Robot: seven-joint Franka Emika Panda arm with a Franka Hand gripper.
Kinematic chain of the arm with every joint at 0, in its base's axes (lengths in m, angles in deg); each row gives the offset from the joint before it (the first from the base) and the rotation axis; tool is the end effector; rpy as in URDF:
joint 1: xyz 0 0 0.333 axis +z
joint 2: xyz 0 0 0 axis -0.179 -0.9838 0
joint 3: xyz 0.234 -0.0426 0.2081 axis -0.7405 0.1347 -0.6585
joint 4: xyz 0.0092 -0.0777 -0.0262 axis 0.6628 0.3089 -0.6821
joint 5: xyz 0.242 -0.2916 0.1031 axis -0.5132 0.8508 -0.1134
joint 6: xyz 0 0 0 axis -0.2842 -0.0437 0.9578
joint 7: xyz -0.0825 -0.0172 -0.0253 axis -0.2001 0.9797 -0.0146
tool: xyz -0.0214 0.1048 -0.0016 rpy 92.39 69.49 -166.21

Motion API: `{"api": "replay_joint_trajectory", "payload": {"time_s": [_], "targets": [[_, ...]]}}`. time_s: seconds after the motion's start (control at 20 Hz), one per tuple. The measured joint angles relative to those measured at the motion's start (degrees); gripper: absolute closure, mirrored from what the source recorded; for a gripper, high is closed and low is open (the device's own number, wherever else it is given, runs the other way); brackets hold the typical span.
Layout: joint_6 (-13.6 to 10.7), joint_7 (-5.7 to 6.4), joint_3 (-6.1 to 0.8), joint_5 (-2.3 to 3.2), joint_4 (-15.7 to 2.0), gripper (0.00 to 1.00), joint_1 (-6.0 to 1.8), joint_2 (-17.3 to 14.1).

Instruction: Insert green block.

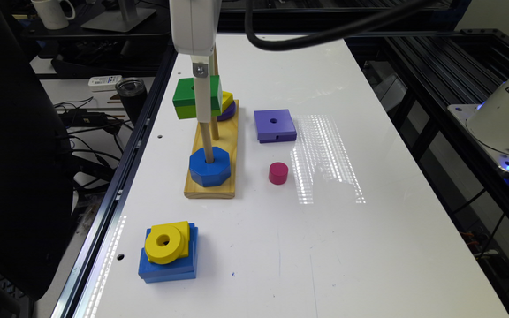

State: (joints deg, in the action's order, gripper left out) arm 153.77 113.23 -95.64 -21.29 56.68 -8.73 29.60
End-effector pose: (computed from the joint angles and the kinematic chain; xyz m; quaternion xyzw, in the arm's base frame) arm 0.6088 0.1055 0.3368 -0.9256 0.3753 -0.0269 0.0419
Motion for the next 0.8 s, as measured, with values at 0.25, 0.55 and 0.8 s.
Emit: {"api": "replay_joint_trajectory", "payload": {"time_s": [0.25,0.55,0.8], "targets": [[0.0,0.0,0.0,0.05,0.02,1.0,0.0,0.0],[0.3,0.05,-0.01,0.58,0.02,1.0,0.0,-1.0],[0.3,0.05,-0.01,0.61,0.02,1.0,0.01,-1.0]]}}
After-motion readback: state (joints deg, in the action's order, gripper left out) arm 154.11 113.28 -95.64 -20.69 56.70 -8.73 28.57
